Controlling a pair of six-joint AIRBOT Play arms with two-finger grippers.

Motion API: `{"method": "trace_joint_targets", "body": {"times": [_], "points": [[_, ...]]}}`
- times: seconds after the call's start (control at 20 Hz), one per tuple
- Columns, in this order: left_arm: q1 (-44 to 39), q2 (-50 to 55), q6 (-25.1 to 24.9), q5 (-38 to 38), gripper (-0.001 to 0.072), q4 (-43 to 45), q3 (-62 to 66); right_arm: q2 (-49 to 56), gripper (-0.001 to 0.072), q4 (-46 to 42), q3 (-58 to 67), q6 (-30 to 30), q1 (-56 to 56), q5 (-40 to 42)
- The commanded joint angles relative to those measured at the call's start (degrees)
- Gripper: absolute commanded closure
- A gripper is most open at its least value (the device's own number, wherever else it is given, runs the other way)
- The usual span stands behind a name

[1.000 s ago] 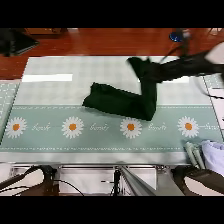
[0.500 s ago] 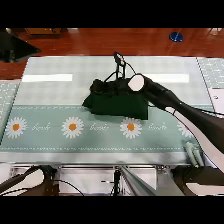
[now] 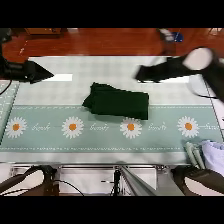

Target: Fold the shirts.

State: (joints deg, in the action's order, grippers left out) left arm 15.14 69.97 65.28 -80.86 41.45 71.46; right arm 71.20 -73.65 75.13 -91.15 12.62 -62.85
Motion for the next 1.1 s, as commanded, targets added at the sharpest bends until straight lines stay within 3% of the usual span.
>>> {"method": "trace_joint_targets", "body": {"times": [0.0, 0.05, 0.15, 0.25, 0.4, 0.7, 0.9, 0.95, 1.0, 1.05], "points": [[0.0, 0.6, -0.1, 0.2, 0.0248, 8.1, -2.6, -4.8, 0.0193, -26.8, -0.4, 2.5, -15.0, -21.6], [0.0, 0.8, -0.1, 0.2, 0.0228, 8.9, -3.3, -4.3, 0.0176, -23.5, -1.6, 4.6, -19.4, -23.4], [0.0, 1.2, -0.1, 0.2, 0.0229, 10.2, -4.2, -3.1, 0.0139, -8.5, -6.2, 6.2, -27.2, -22.2], [0.0, 1.5, -0.1, 0.2, 0.0229, 11.8, -4.6, -1.3, 0.0116, 7.5, -12.2, 8.3, -31.3, -16.1], [0.0, 1.6, -0.1, 0.2, 0.023, 13.7, -4.6, 2.8, 0.0116, 23.6, -19.9, 11.9, -30.4, -5.4], [0.0, 1.6, 2.1, 0.2, 0.023, 13.9, -4.6, 15.8, 0.0116, 35.8, -22.4, 18.2, -18.7, 2.5], [0.0, 1.5, 3.4, 0.1, 0.0231, 13.8, -4.6, 20.7, 0.013, 39.9, -22.4, 17.8, -11.4, 7.3], [0.0, 1.5, 3.5, -0.1, 0.0231, 13.8, -4.6, 21.4, 0.0161, 40.9, -22.4, 17.7, -9.9, 8.0], [0.0, 1.5, 3.5, -0.4, 0.0231, 13.8, -4.6, 21.8, 0.0283, 41.7, -22.4, 17.7, -8.5, 9.0], [0.0, 1.5, 3.5, -0.7, 0.0231, 13.8, -4.6, 21.8, 0.0498, 42.2, -22.3, 18.0, -7.7, 10.0]]}}
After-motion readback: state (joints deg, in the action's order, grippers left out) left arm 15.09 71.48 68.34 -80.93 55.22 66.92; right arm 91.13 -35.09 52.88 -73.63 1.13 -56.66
